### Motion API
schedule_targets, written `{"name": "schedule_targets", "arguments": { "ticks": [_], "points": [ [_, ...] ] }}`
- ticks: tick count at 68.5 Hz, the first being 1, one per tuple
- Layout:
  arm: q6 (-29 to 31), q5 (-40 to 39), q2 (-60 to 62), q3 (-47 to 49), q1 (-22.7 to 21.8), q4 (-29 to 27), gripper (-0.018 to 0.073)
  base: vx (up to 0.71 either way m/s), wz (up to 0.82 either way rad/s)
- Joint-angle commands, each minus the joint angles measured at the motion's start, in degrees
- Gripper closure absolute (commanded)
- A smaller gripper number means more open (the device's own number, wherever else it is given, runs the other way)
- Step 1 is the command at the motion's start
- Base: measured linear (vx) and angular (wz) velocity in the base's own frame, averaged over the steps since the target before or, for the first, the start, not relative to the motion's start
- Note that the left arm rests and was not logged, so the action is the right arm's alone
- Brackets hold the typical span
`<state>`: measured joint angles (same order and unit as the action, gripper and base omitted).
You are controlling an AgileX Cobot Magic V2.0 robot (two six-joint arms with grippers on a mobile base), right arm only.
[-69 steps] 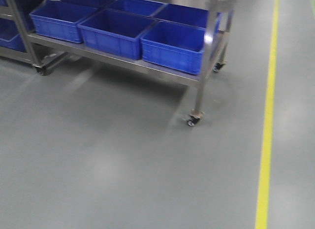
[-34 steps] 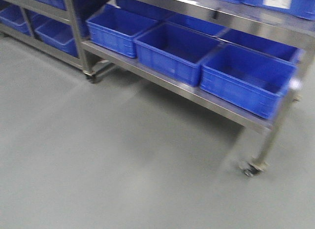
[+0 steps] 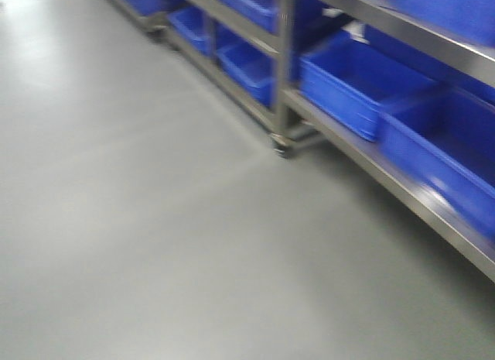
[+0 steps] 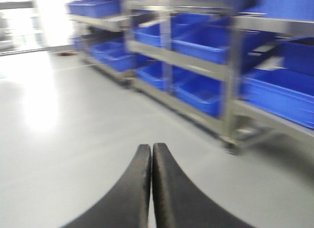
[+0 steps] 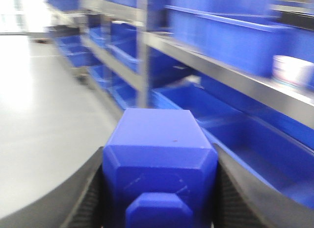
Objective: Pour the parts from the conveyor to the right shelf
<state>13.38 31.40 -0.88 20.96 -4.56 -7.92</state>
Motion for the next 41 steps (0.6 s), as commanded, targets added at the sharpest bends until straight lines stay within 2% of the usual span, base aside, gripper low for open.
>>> {"name": "schedule_targets", "arguments": {
  "ticks": [1,21,41],
  "points": [
    [0.2,-4.7,-0.8,1.3,-0.1,-0.1,0.0565,0.57,0.86],
    [0.2,-4.7,-0.8,1.3,-0.1,-0.1,0.0565,0.57,0.73],
    [0.2,-4.7,-0.8,1.3,-0.1,-0.2,0.0565,0.59,0.46]
  ]
}}
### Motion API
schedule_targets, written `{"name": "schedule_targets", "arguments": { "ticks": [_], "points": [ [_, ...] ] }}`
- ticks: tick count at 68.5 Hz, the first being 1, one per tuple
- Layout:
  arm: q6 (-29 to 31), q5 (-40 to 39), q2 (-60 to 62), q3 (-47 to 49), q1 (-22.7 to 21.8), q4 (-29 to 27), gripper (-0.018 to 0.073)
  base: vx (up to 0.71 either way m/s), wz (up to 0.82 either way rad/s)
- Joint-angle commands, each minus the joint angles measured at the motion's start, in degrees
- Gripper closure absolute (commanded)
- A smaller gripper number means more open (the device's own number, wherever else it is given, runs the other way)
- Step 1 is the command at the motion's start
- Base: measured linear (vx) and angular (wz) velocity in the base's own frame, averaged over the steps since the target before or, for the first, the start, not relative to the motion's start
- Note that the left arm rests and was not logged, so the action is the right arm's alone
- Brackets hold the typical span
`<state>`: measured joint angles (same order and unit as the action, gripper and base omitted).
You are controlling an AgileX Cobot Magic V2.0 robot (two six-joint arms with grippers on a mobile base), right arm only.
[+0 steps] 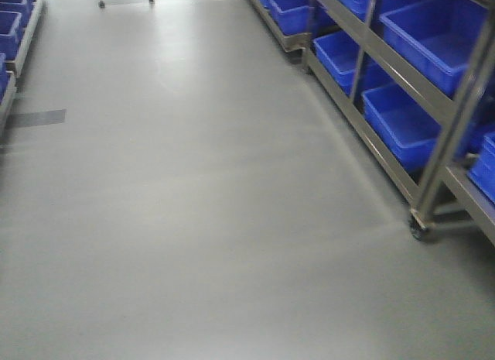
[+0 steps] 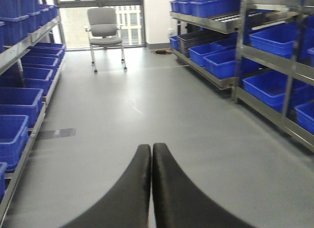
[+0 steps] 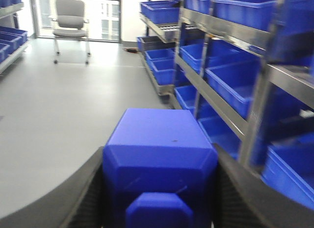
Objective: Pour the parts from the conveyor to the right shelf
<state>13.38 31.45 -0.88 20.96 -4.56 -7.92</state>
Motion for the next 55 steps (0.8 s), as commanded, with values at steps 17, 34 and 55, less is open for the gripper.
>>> {"name": "schedule_targets", "arguments": {
  "ticks": [17,34,55],
  "points": [
    [0.2,-4.8,-0.8,1.3,-0.1,-0.2,0.0565,0.59,0.28],
    [0.2,-4.7,-0.8,1.3,-0.1,-0.2,0.0565,0.61,0.18],
    [0.2,-4.7,-0.8,1.3,-0.1,-0.2,0.0565,0.63,0.1]
  ]
}}
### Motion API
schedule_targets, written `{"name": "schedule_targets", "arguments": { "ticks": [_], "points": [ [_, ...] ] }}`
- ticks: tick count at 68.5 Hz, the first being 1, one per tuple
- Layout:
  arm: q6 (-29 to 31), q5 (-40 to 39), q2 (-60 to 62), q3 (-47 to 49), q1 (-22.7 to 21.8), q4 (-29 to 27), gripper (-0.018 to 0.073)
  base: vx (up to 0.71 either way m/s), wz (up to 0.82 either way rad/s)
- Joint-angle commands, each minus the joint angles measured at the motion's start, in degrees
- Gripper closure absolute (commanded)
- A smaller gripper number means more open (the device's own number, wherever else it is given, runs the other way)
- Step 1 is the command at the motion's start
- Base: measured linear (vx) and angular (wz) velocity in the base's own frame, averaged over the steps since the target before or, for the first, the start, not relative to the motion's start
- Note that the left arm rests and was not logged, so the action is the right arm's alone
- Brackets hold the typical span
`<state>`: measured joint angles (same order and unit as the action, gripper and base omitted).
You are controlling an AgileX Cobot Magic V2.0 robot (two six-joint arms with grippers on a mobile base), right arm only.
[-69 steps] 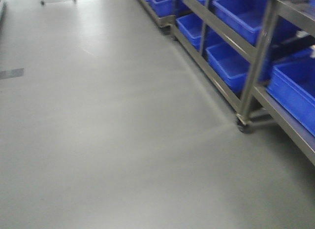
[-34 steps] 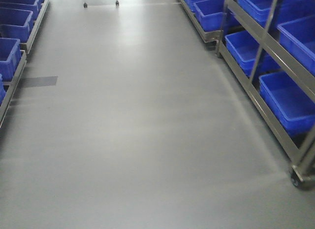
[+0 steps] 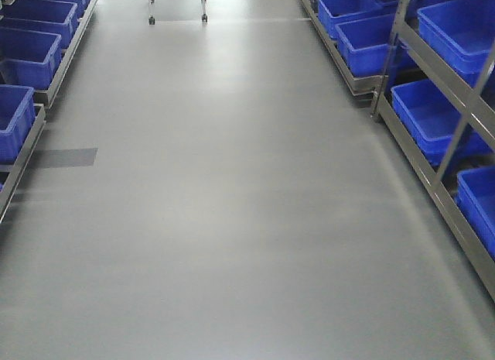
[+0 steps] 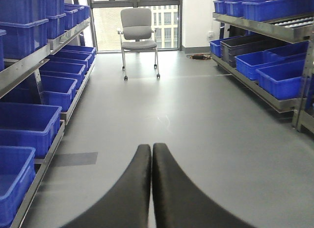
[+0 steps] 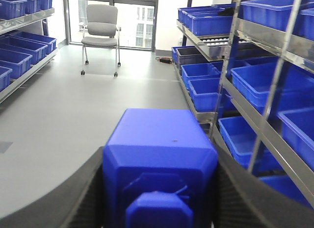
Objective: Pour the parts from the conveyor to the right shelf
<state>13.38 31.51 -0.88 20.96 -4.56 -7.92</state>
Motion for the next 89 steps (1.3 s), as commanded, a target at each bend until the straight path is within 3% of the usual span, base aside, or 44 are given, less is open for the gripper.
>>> {"name": "schedule_targets", "arguments": {
  "ticks": [1,89],
  "points": [
    [0.2,-4.8,-0.8,1.3,-0.1,-0.2,0.0565,0.64,0.07],
    [0.2,-4.8,-0.8,1.3,-0.1,-0.2,0.0565,0.59,0.05]
  ]
}}
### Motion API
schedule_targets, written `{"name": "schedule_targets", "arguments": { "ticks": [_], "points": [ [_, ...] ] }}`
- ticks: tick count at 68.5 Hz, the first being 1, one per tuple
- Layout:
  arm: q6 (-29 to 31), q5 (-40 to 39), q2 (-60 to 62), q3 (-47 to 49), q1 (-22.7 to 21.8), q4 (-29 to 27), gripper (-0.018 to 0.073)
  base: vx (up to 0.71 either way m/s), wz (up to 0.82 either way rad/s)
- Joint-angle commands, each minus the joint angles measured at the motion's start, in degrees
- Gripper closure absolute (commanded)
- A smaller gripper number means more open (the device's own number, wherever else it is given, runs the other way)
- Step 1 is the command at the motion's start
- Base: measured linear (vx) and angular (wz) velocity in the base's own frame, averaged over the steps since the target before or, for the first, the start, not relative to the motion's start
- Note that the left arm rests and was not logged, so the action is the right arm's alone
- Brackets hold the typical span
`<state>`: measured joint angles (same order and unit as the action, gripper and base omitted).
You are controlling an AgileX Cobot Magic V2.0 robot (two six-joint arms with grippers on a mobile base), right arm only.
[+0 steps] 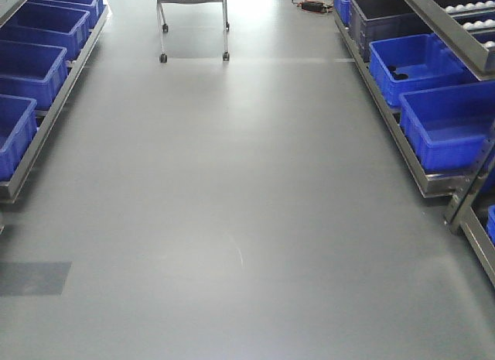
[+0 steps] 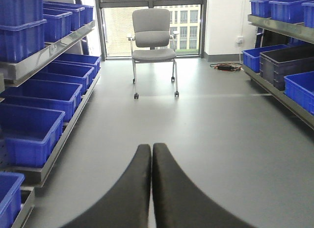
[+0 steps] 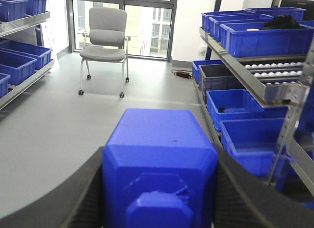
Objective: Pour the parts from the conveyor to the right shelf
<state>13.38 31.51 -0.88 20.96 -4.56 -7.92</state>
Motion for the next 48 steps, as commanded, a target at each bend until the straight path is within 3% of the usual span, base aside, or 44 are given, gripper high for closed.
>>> {"name": "schedule_targets", "arguments": {
  "ticks": [1,30,48],
  "points": [
    [0.2,-4.8,-0.8,1.3,-0.1,-0.2,0.0565,0.5,0.02],
    [0.2,-4.8,-0.8,1.3,-0.1,-0.2,0.0565,0.47,0.0],
    [0.2,-4.8,-0.8,1.3,-0.1,-0.3,0.0565,0.39,0.38]
  ]
}}
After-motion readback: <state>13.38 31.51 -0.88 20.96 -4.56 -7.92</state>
